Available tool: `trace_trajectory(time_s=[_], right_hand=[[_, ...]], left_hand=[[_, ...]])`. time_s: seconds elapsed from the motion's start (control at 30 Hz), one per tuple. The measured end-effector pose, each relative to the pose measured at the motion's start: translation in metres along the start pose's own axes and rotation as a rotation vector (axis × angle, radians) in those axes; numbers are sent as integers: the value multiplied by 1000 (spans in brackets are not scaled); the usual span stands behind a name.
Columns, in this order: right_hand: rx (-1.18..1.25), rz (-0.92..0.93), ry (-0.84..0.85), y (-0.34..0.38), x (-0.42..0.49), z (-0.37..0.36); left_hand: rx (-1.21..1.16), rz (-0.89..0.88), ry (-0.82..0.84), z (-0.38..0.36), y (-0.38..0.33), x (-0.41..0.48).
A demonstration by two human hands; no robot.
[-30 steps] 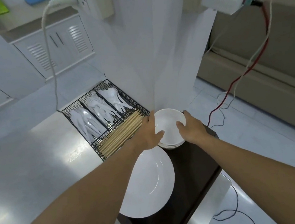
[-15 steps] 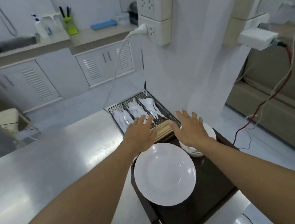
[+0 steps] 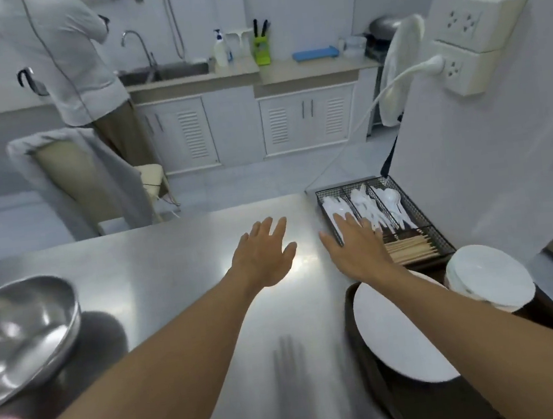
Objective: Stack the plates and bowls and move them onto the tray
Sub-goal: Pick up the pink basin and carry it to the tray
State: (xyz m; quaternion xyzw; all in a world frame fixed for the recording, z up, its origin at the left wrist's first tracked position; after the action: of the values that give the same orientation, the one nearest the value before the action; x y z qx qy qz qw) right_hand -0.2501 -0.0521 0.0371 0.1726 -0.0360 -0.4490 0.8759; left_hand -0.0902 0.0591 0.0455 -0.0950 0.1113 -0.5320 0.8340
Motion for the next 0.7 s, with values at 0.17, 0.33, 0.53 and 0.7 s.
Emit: trace_trajectory(time_s=[0.17,0.33,0.53,0.7], right_hand=[[29,102,37,77,-3,-27],[50,206,107,150,-10,-56],[86,345,187,229,-25,-88],[120,435,245,286,-37,-117]], left_hand=[[-16,120,-32,22,68,-42],[-22,245,-65,36,135,-88],[-47,404,-118,48,206,-145],[-71,513,-166,54,256,-191]])
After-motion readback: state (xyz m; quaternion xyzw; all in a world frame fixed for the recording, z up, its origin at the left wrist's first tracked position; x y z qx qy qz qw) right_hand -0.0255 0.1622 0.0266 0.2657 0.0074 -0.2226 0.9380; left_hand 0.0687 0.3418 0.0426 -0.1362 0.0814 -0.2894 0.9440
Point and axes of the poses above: each hand's wrist, its own x-axis towards the middle knuckle, its own z-axis out of the back of the hand, y = z × x, the point moved 1 cm from there along x, towards the middle knuckle, and after that the axes turned 5 degrees about -x, right-handed, at the moved point
